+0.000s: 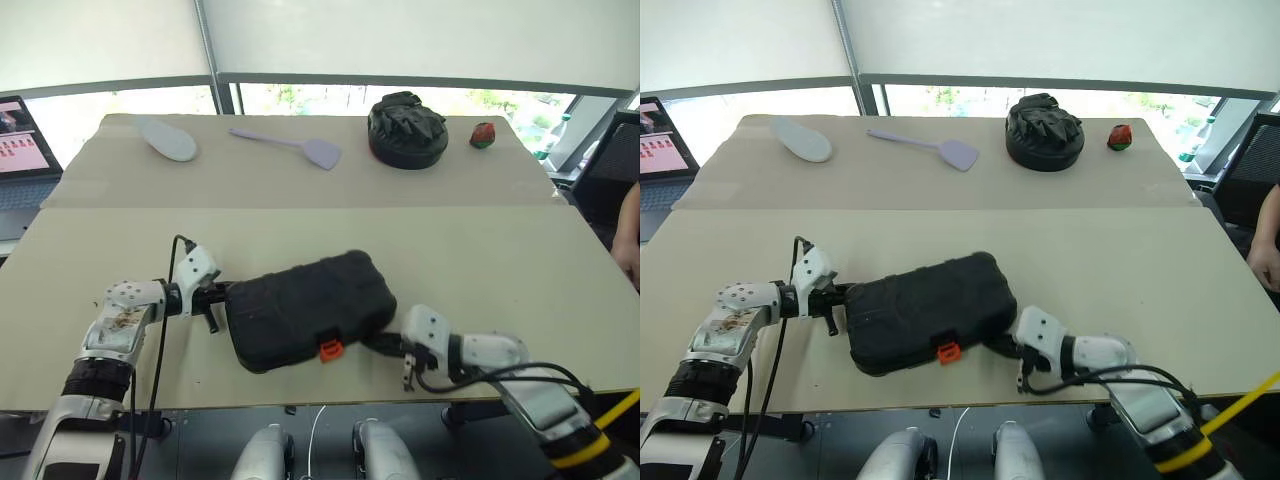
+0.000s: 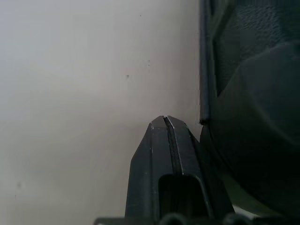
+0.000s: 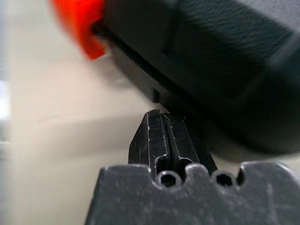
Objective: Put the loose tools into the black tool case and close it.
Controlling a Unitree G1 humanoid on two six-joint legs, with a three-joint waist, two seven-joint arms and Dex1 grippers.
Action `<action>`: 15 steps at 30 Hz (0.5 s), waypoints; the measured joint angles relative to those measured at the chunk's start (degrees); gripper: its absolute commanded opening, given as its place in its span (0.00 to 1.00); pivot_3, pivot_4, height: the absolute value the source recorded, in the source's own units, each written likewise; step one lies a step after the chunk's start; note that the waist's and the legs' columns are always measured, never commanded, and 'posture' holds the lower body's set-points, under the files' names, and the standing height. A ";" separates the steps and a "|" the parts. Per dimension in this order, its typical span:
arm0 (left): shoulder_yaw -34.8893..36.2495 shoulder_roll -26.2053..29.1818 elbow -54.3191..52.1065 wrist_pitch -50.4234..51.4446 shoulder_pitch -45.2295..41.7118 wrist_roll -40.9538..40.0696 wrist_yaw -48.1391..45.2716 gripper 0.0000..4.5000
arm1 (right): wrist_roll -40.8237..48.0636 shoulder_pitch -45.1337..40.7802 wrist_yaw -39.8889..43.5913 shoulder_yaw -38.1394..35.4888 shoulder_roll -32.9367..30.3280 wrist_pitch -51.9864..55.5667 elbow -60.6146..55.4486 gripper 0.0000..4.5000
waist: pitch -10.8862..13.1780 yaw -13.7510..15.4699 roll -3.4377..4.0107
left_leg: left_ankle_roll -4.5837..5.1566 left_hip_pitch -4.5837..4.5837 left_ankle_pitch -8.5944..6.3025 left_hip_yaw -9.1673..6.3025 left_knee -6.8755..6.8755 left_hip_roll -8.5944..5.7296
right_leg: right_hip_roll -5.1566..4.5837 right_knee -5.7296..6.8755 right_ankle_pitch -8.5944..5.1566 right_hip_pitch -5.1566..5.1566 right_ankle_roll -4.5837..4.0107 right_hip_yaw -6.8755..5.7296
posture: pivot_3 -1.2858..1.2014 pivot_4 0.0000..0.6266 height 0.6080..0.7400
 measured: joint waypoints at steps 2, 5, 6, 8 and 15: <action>0.94 -0.01 -1.98 2.18 1.31 -0.63 0.81 0.00 | -1.95 -3.28 -1.34 -0.25 2.19 -1.64 4.64 0.01 | 0.01 0.11 0.01 | 0.00 0.01 -0.01 -0.05 -0.01 -0.03 | -0.04 0.20 -0.01 -0.05 0.00 -0.02 | 0.52 0.24 1.00; 2.31 -0.19 -3.83 3.75 3.12 -1.76 2.63 0.00 | -3.85 -7.17 -3.24 -0.69 5.33 -3.84 10.85 0.01 | 0.01 0.03 0.01 | 0.00 -0.02 -0.01 -0.05 -0.02 -0.04 | -0.05 0.25 -0.01 -0.10 0.00 -0.01 | 0.52 0.24 1.00; 3.02 -0.27 -4.24 4.31 3.83 -2.38 3.09 0.00 | -4.43 -8.24 -3.52 -0.81 6.12 -4.45 12.58 0.01 | 0.01 0.01 0.01 | 0.00 -0.02 -0.01 -0.05 -0.03 -0.04 | -0.06 0.25 -0.01 -0.11 0.00 0.00 | 0.52 0.24 1.00; 6.64 -1.90 -4.30 6.47 4.37 -4.95 5.73 0.00 | -5.23 -10.34 -3.29 -1.03 6.74 -6.10 15.97 0.01 | 0.02 -0.02 0.02 | 0.00 -0.05 -0.01 -0.05 -0.01 -0.04 | -0.06 0.27 -0.01 -0.16 -0.01 -0.01 | 0.52 0.24 1.00; 13.05 0.01 -9.28 11.98 -0.80 -13.79 4.42 0.00 | -4.64 -10.34 1.20 -4.12 4.15 -7.82 16.85 0.01 | 0.03 0.86 0.01 | -0.01 -0.16 -0.01 -0.20 0.03 -0.13 | -0.19 0.28 0.00 -0.09 0.00 -0.17 | 0.52 0.24 1.00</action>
